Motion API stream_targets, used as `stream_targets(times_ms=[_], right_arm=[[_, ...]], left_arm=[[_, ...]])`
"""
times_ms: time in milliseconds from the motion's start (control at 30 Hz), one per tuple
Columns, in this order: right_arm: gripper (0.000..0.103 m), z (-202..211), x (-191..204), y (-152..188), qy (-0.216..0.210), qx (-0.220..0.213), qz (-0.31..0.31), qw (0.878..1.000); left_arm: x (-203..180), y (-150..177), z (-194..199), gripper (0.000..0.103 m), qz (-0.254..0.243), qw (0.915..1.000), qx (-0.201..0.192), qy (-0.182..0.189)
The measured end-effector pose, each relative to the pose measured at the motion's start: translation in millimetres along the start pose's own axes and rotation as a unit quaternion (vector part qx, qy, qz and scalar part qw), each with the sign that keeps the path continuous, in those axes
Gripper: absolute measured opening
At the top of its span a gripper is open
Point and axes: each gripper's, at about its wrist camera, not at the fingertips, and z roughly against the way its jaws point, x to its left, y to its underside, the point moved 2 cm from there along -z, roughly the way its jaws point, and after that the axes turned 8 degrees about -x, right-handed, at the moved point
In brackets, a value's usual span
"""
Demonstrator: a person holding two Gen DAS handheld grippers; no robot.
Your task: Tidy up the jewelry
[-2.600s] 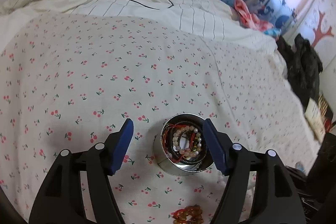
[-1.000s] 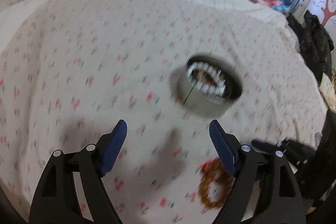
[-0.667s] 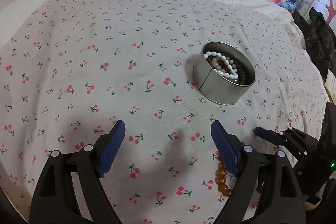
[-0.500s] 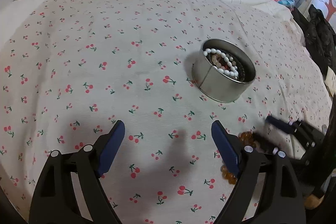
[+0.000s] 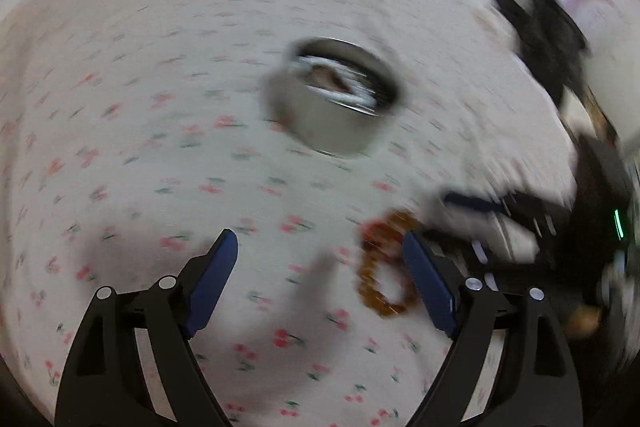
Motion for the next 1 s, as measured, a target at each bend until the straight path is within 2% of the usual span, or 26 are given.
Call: stream_targets(times_ms=[100, 167, 200, 233, 267, 300, 333, 400, 500, 567, 700, 767, 833, 1000], right_arm=[[0.044, 7, -23, -2, 0.003, -0.008, -0.054, 0.998], [0.045, 11, -32, -3, 0.0, -0.014, -0.077, 0.997], [0.046, 12, -36, -3, -0.001, -0.015, -0.084, 0.996], [0.048, 14, -38, -3, -0.001, -0.017, -0.088, 0.996], [0.05, 15, -38, -3, -0.003, -0.019, -0.09, 0.996], [0.052, 16, -38, -3, -0.003, -0.019, -0.089, 0.996], [0.052, 16, -38, -4, -0.003, -0.019, -0.088, 0.996], [0.054, 16, -37, -4, -0.003, -0.019, -0.085, 0.996], [0.055, 17, -37, -4, -0.003, -0.02, -0.086, 0.996], [0.055, 16, -37, -4, -0.006, -0.019, -0.089, 0.996], [0.055, 12, -31, -4, -0.014, -0.01, -0.078, 0.997], [0.055, 9, -26, -1, -0.016, -0.001, -0.064, 0.998], [0.055, 4, -16, 3, -0.017, 0.011, -0.04, 0.999], [0.055, 2, 8, 7, -0.039, 0.009, 0.003, 0.999]], left_arm=[[-28, 14, -4, 0.081, -0.072, 0.9974, 0.002, 0.008], [-36, 22, -11, 0.081, -0.08, 0.9968, 0.003, 0.007], [-37, 25, -14, 0.075, -0.081, 0.9967, 0.005, 0.009], [-39, 28, -18, 0.063, -0.083, 0.9965, 0.008, 0.006], [-40, 30, -23, 0.055, -0.084, 0.9964, 0.016, 0.001], [-38, 34, -27, 0.031, -0.085, 0.9961, 0.026, -0.002], [-39, 37, -31, 0.015, -0.087, 0.9956, 0.035, -0.003], [-43, 40, -31, 0.013, -0.103, 0.9942, 0.028, -0.01], [-52, 41, -25, 0.01, -0.116, 0.9931, 0.017, -0.001], [-54, 35, -16, 0.01, -0.112, 0.9936, 0.004, 0.018], [-42, 18, 18, 0.01, -0.078, 0.9933, -0.054, 0.066], [-28, 9, 26, 0.01, -0.057, 0.9939, -0.07, 0.064], [-12, 3, 31, 0.01, -0.026, 0.995, -0.084, 0.046], [13, -4, 25, 0.01, 0.025, 0.9962, -0.084, 0.005]])
